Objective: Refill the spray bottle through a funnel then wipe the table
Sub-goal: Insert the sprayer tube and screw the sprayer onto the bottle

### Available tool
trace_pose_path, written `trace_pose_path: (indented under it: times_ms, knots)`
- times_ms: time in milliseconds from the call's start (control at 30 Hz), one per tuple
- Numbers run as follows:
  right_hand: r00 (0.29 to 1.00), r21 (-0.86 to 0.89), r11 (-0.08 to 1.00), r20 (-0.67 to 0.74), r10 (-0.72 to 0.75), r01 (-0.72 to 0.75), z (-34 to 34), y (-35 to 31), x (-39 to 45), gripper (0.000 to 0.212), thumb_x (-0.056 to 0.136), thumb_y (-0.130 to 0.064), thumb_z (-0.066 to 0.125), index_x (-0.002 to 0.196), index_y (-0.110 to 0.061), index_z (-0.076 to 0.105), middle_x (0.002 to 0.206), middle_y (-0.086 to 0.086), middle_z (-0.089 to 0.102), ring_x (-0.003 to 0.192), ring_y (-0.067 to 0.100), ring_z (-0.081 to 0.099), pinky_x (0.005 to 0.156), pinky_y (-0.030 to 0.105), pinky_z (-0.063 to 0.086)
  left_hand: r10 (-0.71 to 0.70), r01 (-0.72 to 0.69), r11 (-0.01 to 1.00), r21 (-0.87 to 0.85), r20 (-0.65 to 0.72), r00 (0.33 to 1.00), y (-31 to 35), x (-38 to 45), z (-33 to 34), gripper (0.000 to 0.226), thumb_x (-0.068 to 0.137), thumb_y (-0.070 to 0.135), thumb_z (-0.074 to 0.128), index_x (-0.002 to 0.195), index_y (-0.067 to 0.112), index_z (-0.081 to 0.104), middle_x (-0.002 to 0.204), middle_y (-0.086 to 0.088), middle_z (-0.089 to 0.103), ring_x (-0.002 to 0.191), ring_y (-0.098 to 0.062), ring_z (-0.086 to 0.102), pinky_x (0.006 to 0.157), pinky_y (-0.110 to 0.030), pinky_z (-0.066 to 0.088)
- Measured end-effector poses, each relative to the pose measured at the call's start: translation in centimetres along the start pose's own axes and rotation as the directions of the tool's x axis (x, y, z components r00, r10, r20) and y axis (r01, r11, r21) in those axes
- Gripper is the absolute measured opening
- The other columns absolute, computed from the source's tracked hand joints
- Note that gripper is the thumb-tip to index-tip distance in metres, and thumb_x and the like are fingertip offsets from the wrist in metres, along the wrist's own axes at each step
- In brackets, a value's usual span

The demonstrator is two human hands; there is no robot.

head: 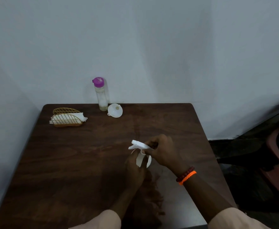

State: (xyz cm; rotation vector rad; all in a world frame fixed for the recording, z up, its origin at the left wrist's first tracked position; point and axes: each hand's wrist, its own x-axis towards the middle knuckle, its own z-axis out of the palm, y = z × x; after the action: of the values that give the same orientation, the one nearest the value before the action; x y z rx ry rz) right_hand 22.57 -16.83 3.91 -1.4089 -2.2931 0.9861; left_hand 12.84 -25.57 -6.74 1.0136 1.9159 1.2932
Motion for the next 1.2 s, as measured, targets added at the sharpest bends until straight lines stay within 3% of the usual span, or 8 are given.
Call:
trace_pose_path:
  times_ms: [100, 233, 433, 600, 800, 933, 1067, 1200]
  knots:
    - [1.000, 0.008, 1.000, 0.017, -0.001, 0.001, -0.3, 0.1, 0.0, 0.021, 0.075, -0.021, 0.087, 0.094, -0.018, 0.081, 0.088, -0.005, 0.079, 0.076, 0.004, 0.071, 0.066, 0.012, 0.053, 0.011, -0.015, 0.999, 0.047, 0.089, 0.996, 0.0, 0.8, -0.6, 0.032, 0.090, 0.033, 0.072, 0.114, 0.012, 0.069, 0.106, 0.002, 0.073, 0.100, -0.008, 0.067, 0.091, -0.026, 0.054]
    - [1.000, 0.014, 1.000, 0.005, 0.020, -0.020, 0.0, -0.1, -0.3, 0.018, 0.075, -0.022, 0.087, 0.092, -0.021, 0.082, 0.085, -0.005, 0.079, 0.076, 0.005, 0.071, 0.066, 0.016, 0.055, 0.020, -0.020, 1.000, 0.007, -0.072, 0.997, 1.2, -0.3, -0.7, 0.021, 0.079, 0.024, 0.085, 0.095, 0.019, 0.072, 0.082, 0.020, 0.064, 0.079, 0.011, 0.064, 0.071, 0.000, 0.043]
    - [1.000, 0.016, 1.000, 0.005, 0.011, -0.011, 0.4, -0.4, -0.5, 0.015, 0.076, -0.020, 0.086, 0.091, -0.018, 0.082, 0.083, -0.006, 0.078, 0.072, 0.003, 0.069, 0.062, 0.007, 0.048, 0.098, -0.092, 0.995, 0.040, -0.204, 0.974, 0.9, -1.4, 0.0, 0.015, 0.086, 0.010, 0.077, 0.100, 0.012, 0.071, 0.091, 0.009, 0.071, 0.085, 0.001, 0.064, 0.077, -0.002, 0.043]
    - [1.000, 0.016, 1.000, -0.008, 0.014, -0.014, 0.0, 0.0, -0.2, 0.015, 0.075, -0.019, 0.087, 0.089, -0.015, 0.081, 0.082, -0.004, 0.078, 0.068, 0.001, 0.068, 0.061, 0.008, 0.049, 0.231, -0.227, 0.969, 0.101, -0.025, 0.973, 0.2, -0.1, -0.6, 0.022, 0.093, 0.017, 0.070, 0.113, 0.008, 0.070, 0.113, 0.000, 0.072, 0.107, -0.004, 0.064, 0.096, -0.020, 0.050]
    - [1.000, -0.003, 1.000, 0.007, 0.025, -0.025, 0.2, 0.1, -0.3, 0.016, 0.075, -0.022, 0.086, 0.090, -0.019, 0.082, 0.084, -0.005, 0.078, 0.072, 0.002, 0.070, 0.063, 0.012, 0.053, 0.221, -0.212, 0.974, 0.078, -0.149, 0.964, 1.6, -0.9, -1.8, 0.028, 0.074, 0.026, 0.088, 0.098, 0.018, 0.075, 0.091, 0.021, 0.069, 0.088, 0.021, 0.060, 0.075, 0.000, 0.043]
    - [0.999, -0.003, 0.999, -0.016, 0.037, -0.037, 0.3, 0.0, -0.2, 0.014, 0.074, -0.023, 0.087, 0.086, -0.020, 0.082, 0.080, -0.007, 0.078, 0.073, 0.003, 0.070, 0.066, 0.020, 0.057, 0.013, -0.016, 1.000, -0.012, -0.216, 0.976, 2.5, -1.1, -1.2, 0.042, 0.070, 0.035, 0.090, 0.093, 0.017, 0.060, 0.080, 0.015, 0.065, 0.072, -0.001, 0.062, 0.064, -0.023, 0.048]
    - [1.000, -0.028, 0.999, 0.007, 0.029, -0.029, 0.2, -0.1, 0.0, 0.014, 0.076, -0.022, 0.085, 0.089, -0.018, 0.082, 0.083, -0.006, 0.079, 0.074, 0.005, 0.070, 0.062, 0.013, 0.052, 0.020, -0.030, 0.998, -0.048, -0.196, 0.980, 3.3, -0.8, -0.7, 0.041, 0.077, 0.023, 0.087, 0.083, 0.014, 0.048, 0.070, 0.013, 0.054, 0.070, 0.005, 0.057, 0.060, -0.006, 0.040]
    - [0.999, -0.052, 0.999, 0.051, 0.009, -0.006, -0.3, -0.4, 0.2, 0.011, 0.078, -0.018, 0.084, 0.089, -0.017, 0.082, 0.084, -0.004, 0.078, 0.069, 0.001, 0.067, 0.062, 0.009, 0.046, 0.068, -0.066, 0.998, 0.023, -0.094, 0.993, 2.4, -0.7, -1.1, 0.032, 0.086, 0.023, 0.078, 0.098, 0.014, 0.051, 0.085, 0.011, 0.059, 0.078, -0.002, 0.060, 0.073, -0.010, 0.042]
